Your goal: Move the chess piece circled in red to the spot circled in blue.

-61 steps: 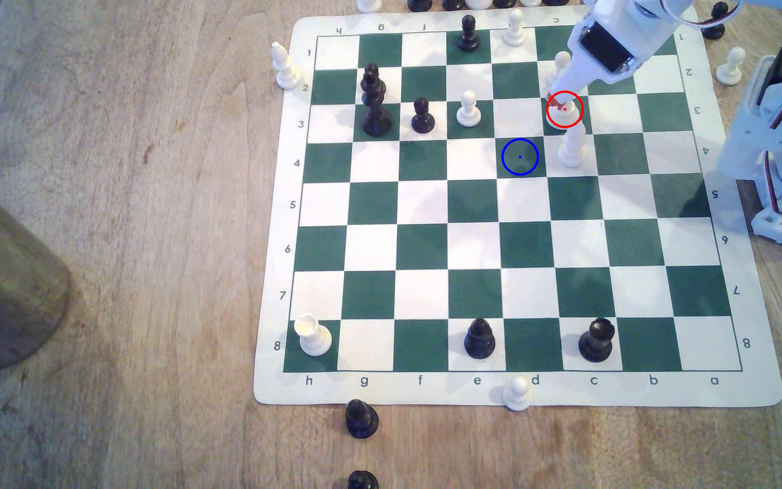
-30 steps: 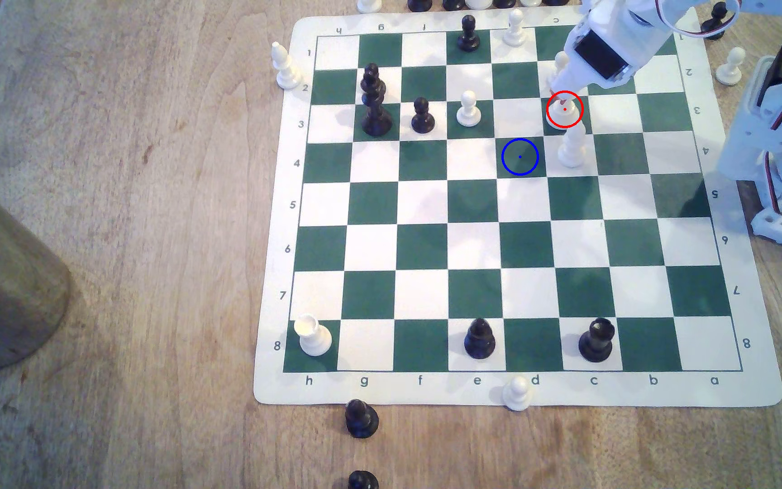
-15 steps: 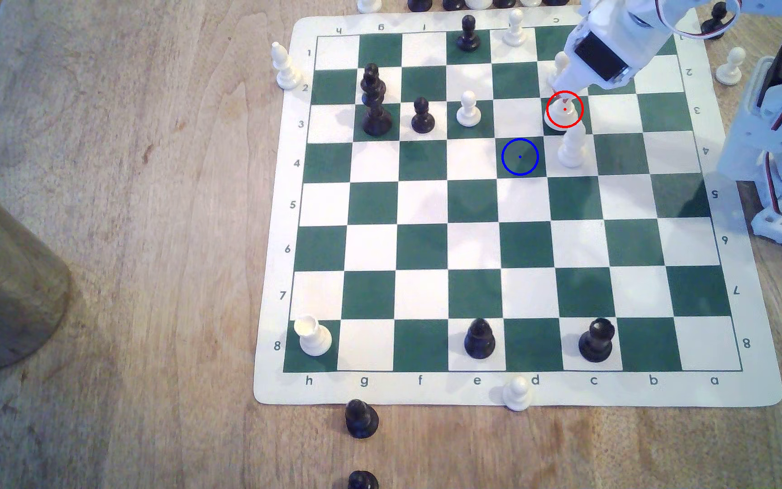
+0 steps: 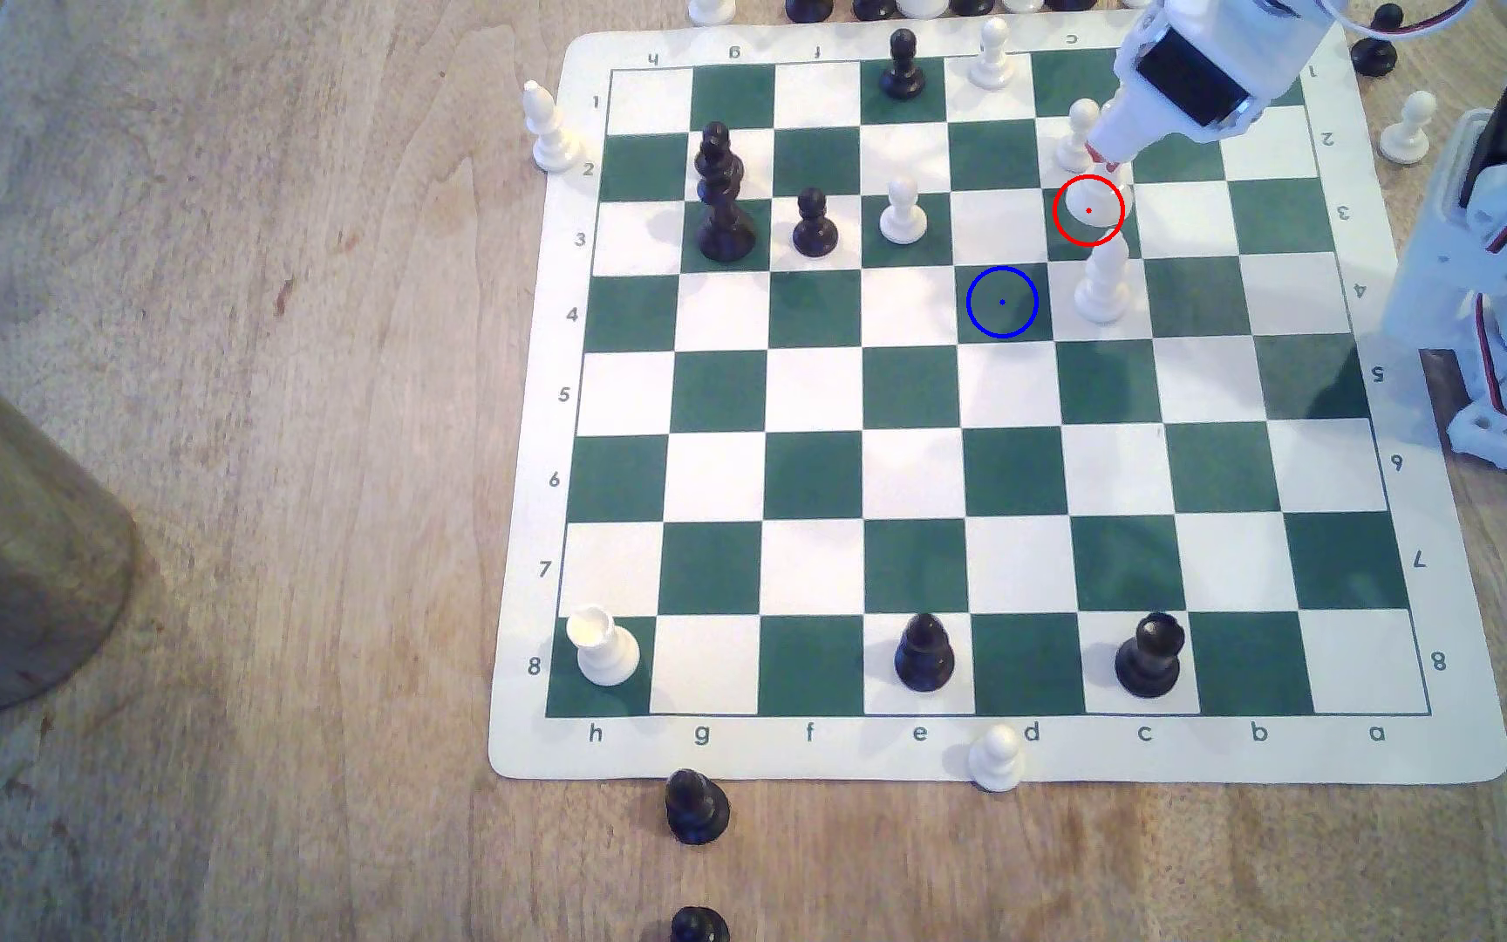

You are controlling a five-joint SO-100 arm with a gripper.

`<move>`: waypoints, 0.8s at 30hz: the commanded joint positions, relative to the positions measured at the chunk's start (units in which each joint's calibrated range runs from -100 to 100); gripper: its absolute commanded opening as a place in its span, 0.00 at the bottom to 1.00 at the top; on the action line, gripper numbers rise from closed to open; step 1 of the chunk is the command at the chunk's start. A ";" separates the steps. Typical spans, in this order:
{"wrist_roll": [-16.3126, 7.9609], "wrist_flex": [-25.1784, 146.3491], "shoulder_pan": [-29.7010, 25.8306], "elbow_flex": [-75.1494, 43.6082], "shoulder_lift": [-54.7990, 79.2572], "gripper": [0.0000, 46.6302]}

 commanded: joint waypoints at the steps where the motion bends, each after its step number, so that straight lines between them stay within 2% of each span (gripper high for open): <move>1: 0.63 0.58 -0.25 -7.29 -2.38 0.06; 7: 0.34 -0.89 -2.60 -9.46 -1.19 0.06; 17: 0.54 -2.77 -9.48 -12.54 4.84 0.06; 24: 0.44 -6.38 -10.34 -12.73 10.78 0.06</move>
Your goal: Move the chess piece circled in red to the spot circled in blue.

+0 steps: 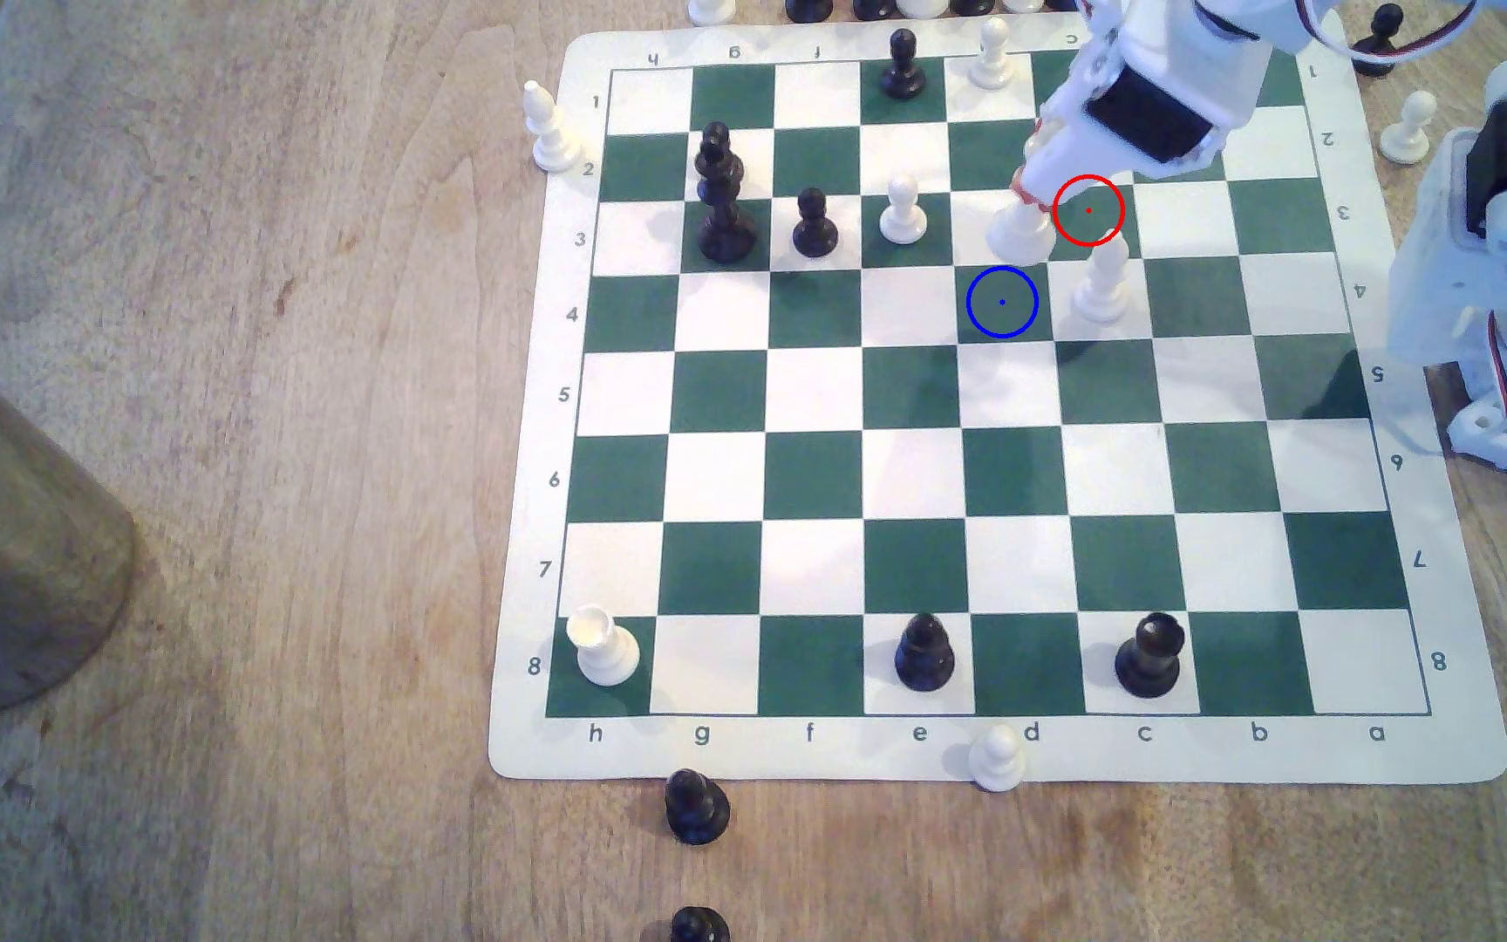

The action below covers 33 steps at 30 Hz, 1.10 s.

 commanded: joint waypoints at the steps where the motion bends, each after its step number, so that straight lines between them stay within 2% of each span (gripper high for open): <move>1: 0.10 -3.70 -0.10 -5.13 4.77 0.06; 16: 0.05 -9.52 -3.23 -5.77 15.38 0.06; 33: 0.93 -10.17 -1.20 -5.41 16.83 0.06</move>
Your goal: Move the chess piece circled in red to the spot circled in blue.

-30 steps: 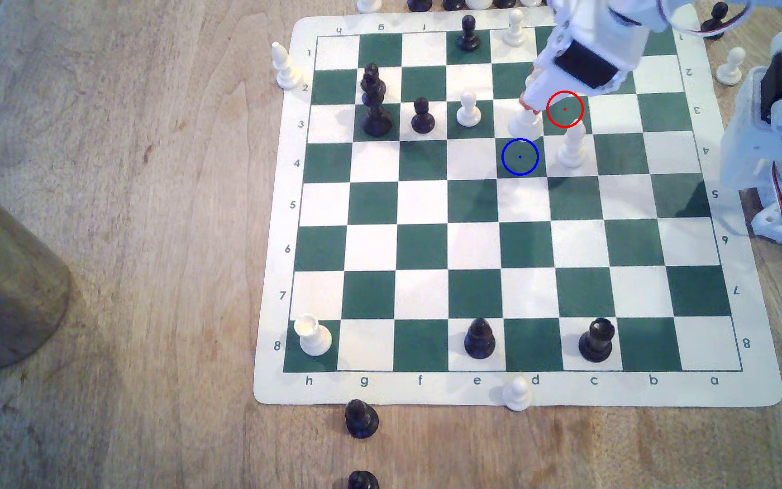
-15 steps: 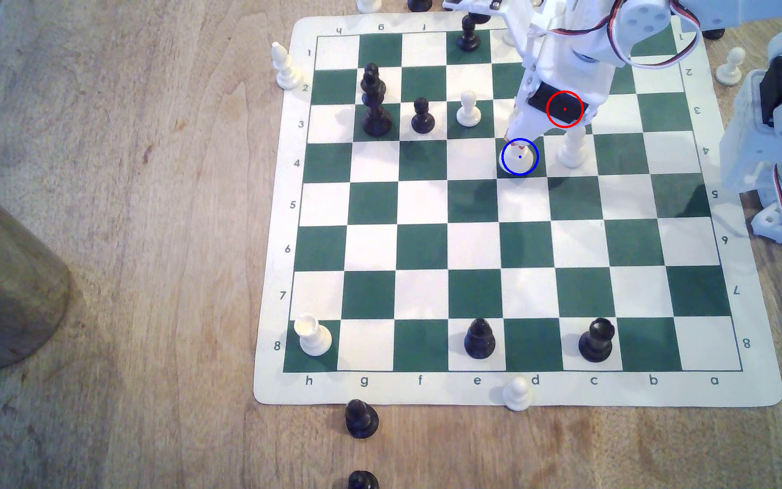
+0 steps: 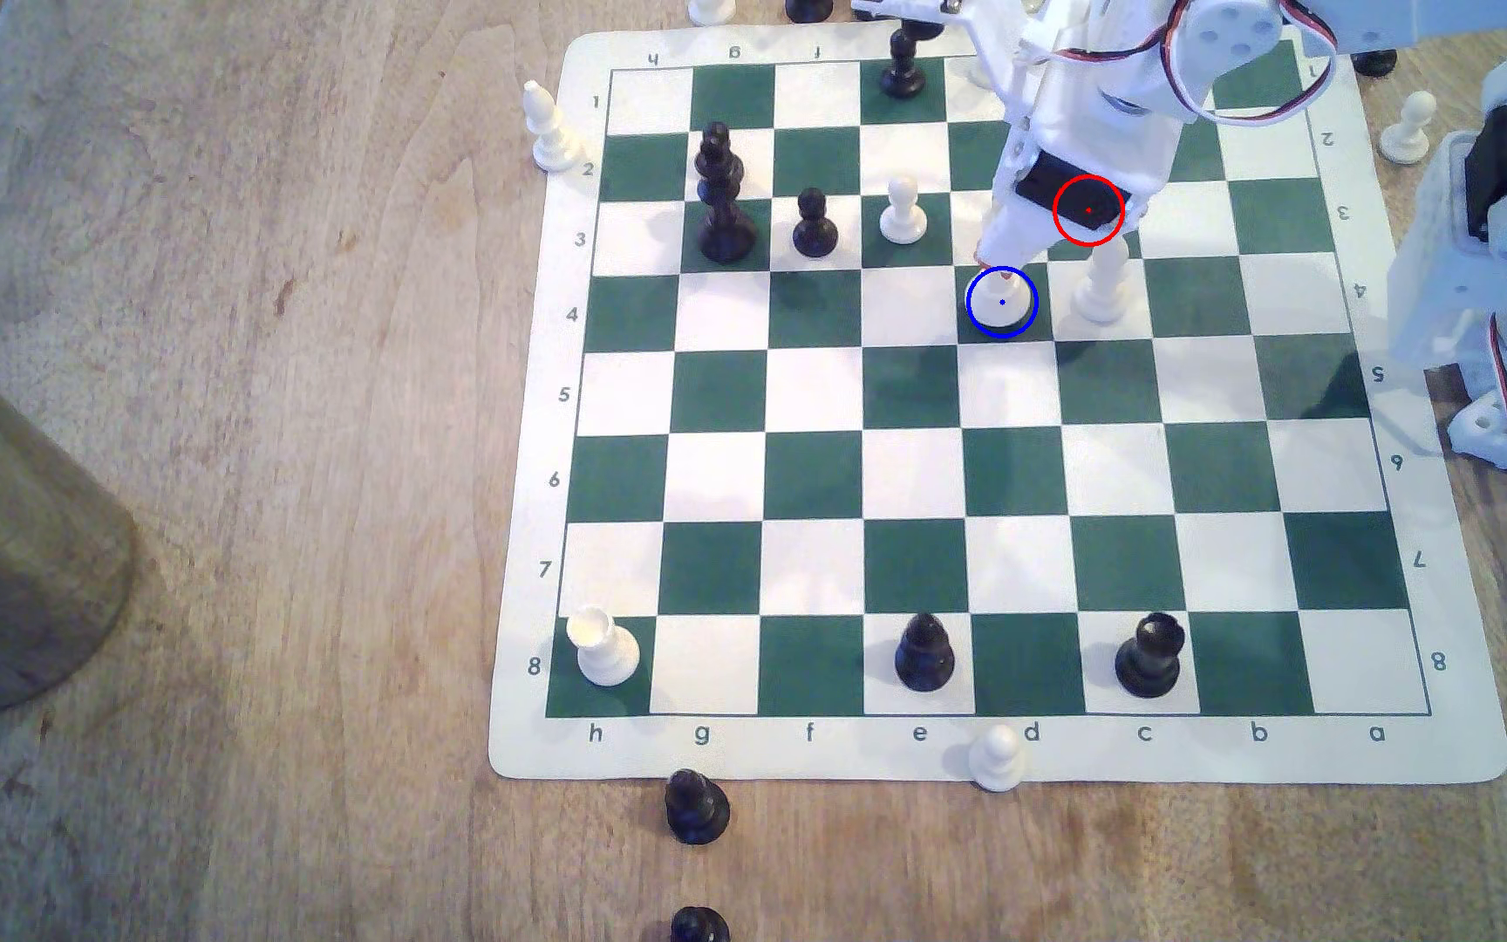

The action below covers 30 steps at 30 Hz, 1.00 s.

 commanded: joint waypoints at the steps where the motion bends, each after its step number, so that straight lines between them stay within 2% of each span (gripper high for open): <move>1: 0.39 -1.25 0.21 -5.13 0.15 0.06; 28: 0.98 -1.74 0.76 -3.50 0.15 0.08; 30: 1.03 -1.74 1.07 -3.41 0.15 0.13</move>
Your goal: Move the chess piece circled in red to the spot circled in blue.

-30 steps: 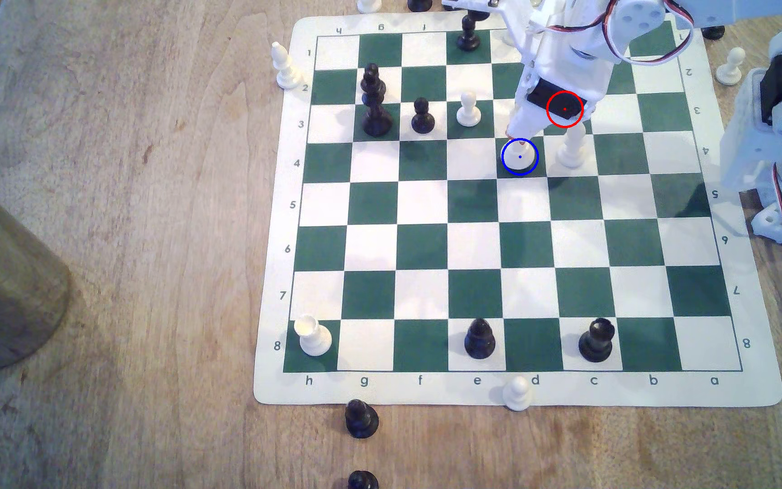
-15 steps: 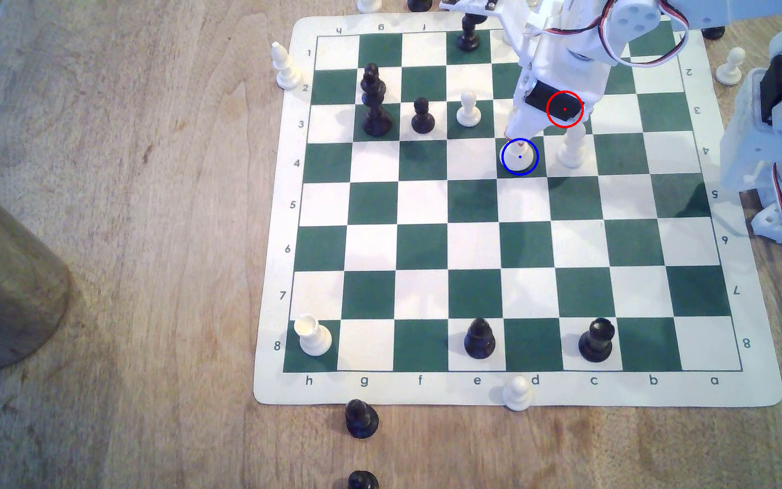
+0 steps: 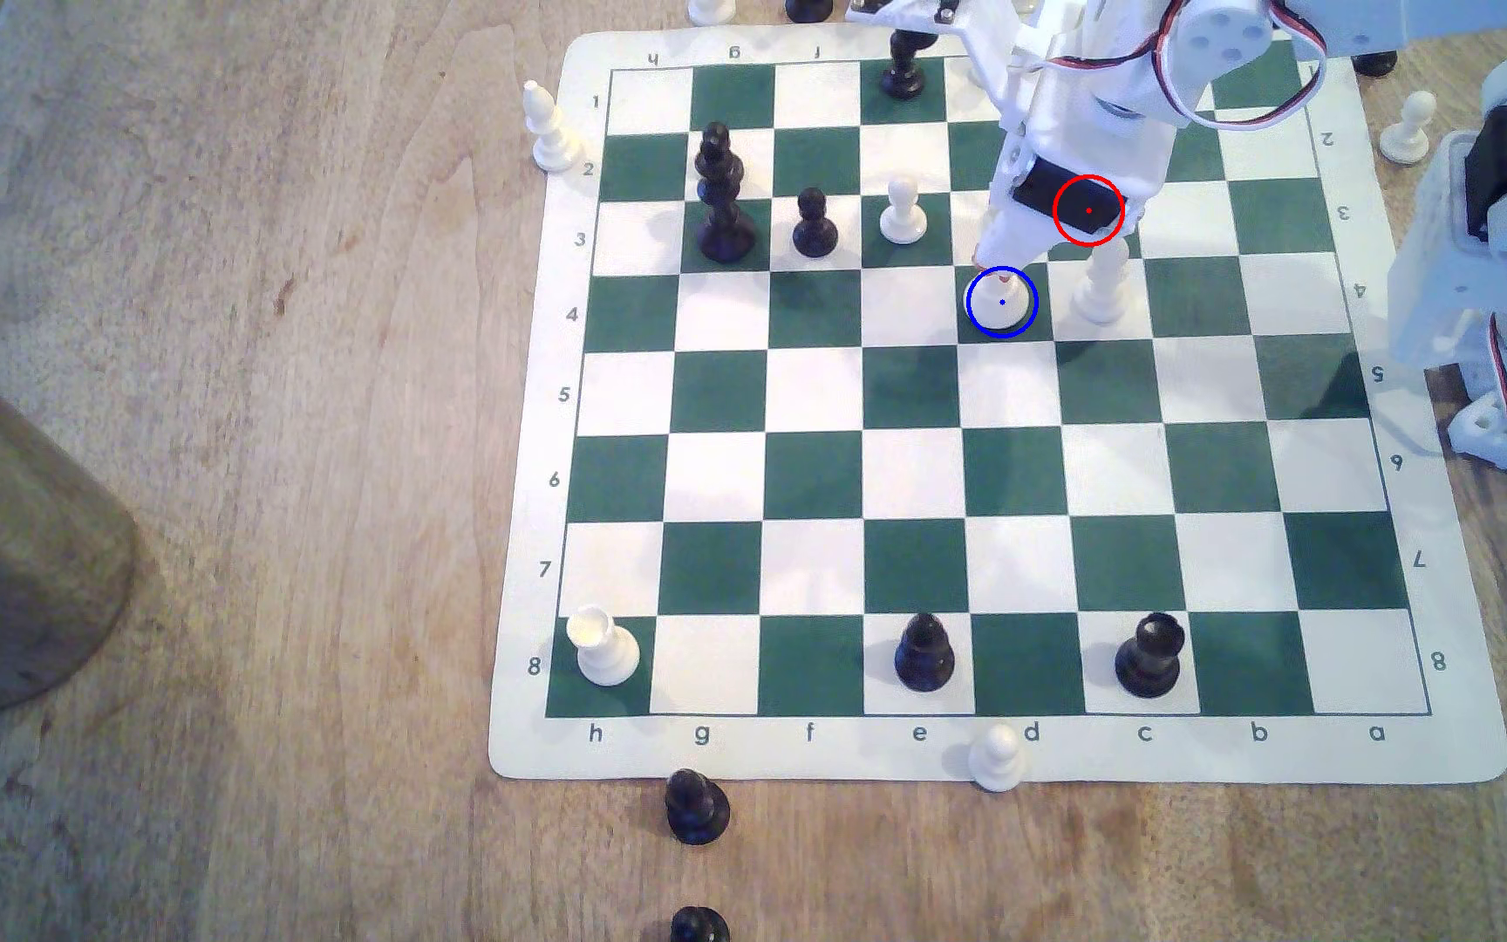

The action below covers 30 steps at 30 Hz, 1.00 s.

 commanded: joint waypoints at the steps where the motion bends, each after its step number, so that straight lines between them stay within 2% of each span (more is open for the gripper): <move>1: 0.24 -0.78 1.00 -3.41 -0.60 0.16; 5: 0.24 -0.87 1.07 -3.05 -1.45 0.39; 7: 0.24 -1.19 1.07 -2.60 -2.47 0.44; 23: 0.24 -0.62 1.23 -1.24 -5.18 0.47; 30: -0.15 0.77 2.01 0.49 -12.66 0.58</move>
